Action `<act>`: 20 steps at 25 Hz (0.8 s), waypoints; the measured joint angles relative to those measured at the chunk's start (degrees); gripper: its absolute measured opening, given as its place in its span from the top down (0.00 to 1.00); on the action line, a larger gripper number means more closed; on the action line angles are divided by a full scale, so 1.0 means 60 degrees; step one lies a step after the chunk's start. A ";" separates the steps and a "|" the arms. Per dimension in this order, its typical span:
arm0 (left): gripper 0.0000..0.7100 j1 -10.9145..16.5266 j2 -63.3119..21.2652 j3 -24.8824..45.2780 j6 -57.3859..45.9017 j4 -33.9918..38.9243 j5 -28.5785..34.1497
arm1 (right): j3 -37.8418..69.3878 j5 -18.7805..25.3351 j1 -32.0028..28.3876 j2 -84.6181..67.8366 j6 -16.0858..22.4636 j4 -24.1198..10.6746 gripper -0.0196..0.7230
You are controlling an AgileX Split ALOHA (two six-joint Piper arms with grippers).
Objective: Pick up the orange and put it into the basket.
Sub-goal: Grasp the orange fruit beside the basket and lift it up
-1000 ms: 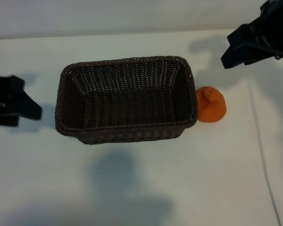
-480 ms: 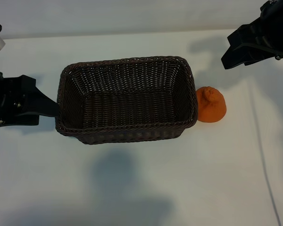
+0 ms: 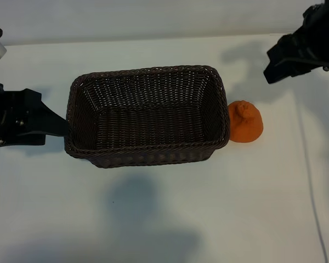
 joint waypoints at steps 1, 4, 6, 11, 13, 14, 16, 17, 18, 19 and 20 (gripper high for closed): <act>0.20 0.0000 0.0000 0.0000 0.0006 0.0000 -0.0021 | 0.0000 -0.0011 0.0000 0.0193 0.0024 -0.0024 0.36; 0.20 0.0000 0.0000 0.0000 0.0008 0.0000 -0.0115 | 0.0000 -0.0043 0.0000 0.0758 0.0033 -0.0046 0.36; 0.20 0.0000 0.0000 0.0000 0.0008 0.0000 -0.0151 | 0.0000 -0.0086 0.0000 0.1067 0.0033 -0.0064 0.36; 0.20 0.0000 0.0000 0.0000 0.0008 0.0000 -0.0162 | 0.0825 -0.0929 0.0000 0.1299 -0.0385 0.0182 0.36; 0.20 0.0000 0.0000 0.0000 0.0008 0.0000 -0.0162 | 0.1296 -0.1414 0.0000 0.1299 -0.0680 0.0452 0.36; 0.20 0.0000 0.0000 0.0000 0.0008 0.0000 -0.0162 | 0.1515 -0.1628 0.0000 0.1299 -0.0839 0.0588 0.36; 0.20 0.0000 0.0000 0.0000 0.0016 0.0000 -0.0162 | 0.1745 -0.1911 0.0000 0.1299 -0.1060 0.0857 0.36; 0.20 0.0000 0.0000 0.0000 0.0028 0.0000 -0.0162 | 0.1760 -0.2003 0.0000 0.1299 -0.1118 0.0992 0.36; 0.20 0.0000 0.0000 0.0000 0.0061 0.0000 -0.0162 | 0.1773 -0.2072 0.0000 0.1299 -0.1162 0.1073 0.36; 0.20 0.0000 0.0000 0.0000 0.0100 0.0000 -0.0168 | 0.1772 -0.2119 0.0000 0.1299 -0.1186 0.1117 0.36; 0.20 0.0000 0.0000 0.0000 0.0153 0.0000 -0.0180 | 0.1772 -0.2162 0.0000 0.1299 -0.1196 0.1137 0.36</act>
